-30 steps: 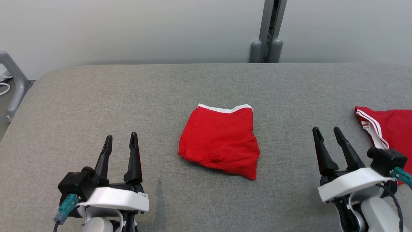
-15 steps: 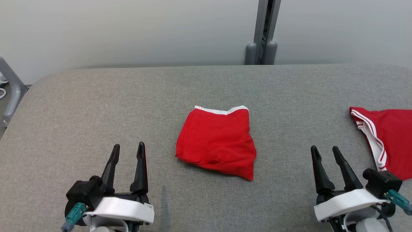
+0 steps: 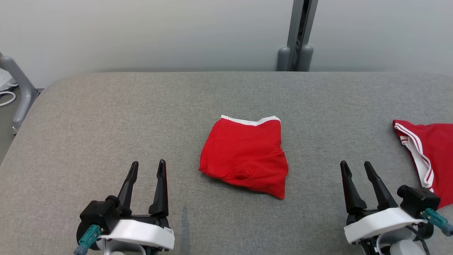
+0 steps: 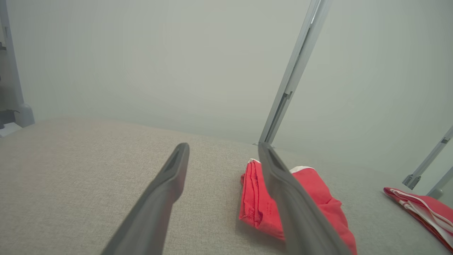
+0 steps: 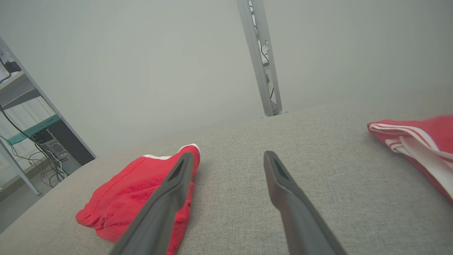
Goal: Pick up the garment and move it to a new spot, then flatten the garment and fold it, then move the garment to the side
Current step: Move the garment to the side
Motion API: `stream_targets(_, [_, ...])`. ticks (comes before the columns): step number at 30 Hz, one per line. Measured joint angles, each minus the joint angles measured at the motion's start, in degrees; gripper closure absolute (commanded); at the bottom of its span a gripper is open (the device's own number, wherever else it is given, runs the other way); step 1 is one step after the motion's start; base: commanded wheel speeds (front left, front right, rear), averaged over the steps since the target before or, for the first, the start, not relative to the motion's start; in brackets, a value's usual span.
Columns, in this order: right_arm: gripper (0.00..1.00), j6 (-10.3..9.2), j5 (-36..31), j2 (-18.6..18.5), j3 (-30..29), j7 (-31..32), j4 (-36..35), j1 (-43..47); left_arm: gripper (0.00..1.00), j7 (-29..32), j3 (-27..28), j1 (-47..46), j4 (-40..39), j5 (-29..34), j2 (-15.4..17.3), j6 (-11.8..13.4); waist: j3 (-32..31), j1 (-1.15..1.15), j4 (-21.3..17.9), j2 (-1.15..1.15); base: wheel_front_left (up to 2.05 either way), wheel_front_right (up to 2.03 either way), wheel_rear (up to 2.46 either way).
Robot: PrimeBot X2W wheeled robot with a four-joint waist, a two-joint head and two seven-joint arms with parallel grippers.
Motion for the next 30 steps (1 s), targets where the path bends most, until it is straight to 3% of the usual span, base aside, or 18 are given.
stream_targets(8, [0.0,0.0,-0.8,-1.4,1.1,0.8,0.0,-1.7,0.0,0.0,-1.8,-0.4,0.3,-0.1,0.0,-0.2,1.7,0.0,2.6,0.0,0.0,0.0,0.0])
stream_targets(9, [0.51,0.0,-1.1,-1.9,1.7,1.1,-0.1,-2.2,0.0,0.0,-2.0,-0.6,0.4,-0.1,0.0,-0.2,1.9,0.0,3.0,0.0,0.0,0.0,0.0])
stream_targets(11, [0.98,0.0,-1.6,-2.9,3.3,1.6,-0.2,-3.7,0.0,0.0,-2.3,-1.0,0.5,-0.1,0.0,-0.3,2.6,0.0,3.8,0.0,0.0,0.0,0.0])
stream_targets(16, [1.0,0.0,-1.5,-5.7,8.5,3.6,1.2,-8.6,0.0,0.0,-3.0,-1.8,0.8,-0.5,0.0,-0.5,4.2,0.0,5.9,0.0,0.0,0.0,0.0])
stream_targets(22, [1.0,0.0,0.9,-8.4,13.9,7.3,7.6,-13.6,0.0,0.0,-4.0,-3.1,0.9,-1.1,0.0,-0.2,5.7,0.0,8.8,0.0,0.0,0.0,0.0])
stream_targets(30, [1.0,0.0,5.4,-9.5,19.2,10.6,15.1,-16.3,0.0,0.0,-4.3,-3.5,1.0,-1.7,0.0,0.1,6.6,0.0,11.7,0.0,0.0,0.0,0.0])
